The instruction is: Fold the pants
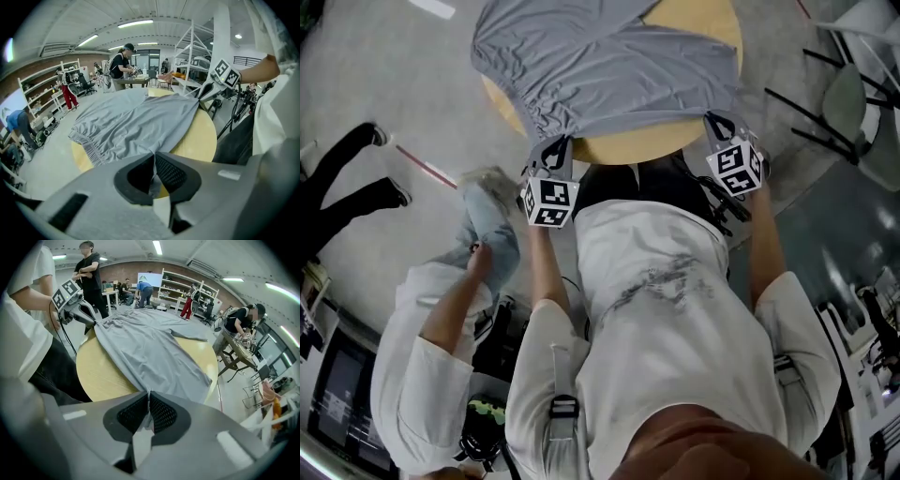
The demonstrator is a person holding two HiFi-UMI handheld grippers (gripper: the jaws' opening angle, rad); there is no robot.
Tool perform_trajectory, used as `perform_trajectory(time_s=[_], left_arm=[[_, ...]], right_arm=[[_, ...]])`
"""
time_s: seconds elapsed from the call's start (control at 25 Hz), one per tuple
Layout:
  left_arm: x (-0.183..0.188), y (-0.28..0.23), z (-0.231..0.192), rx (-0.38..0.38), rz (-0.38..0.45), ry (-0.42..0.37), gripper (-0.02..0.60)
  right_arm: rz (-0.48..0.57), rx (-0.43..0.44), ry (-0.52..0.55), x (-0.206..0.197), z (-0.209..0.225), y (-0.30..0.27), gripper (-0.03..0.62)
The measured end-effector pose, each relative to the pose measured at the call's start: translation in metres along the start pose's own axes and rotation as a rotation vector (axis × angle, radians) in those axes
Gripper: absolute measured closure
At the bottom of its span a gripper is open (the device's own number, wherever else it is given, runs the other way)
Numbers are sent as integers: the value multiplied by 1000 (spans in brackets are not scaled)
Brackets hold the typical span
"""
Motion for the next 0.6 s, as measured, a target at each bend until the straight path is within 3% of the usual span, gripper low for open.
perform_trajectory(time_s=[0.6], left_arm=[[42, -10, -20, 55, 24, 77, 558]], right_arm=[[15, -25, 112, 58, 71, 5, 571]])
Point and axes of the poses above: the fingertips, and each gripper's own axes: y backward along the fingers, z to its right, x out of its top, the point moved 7 cm from there along y, backward along the fingers, and after that the axes turned 11 degrees about x, right-handed, at the moved point
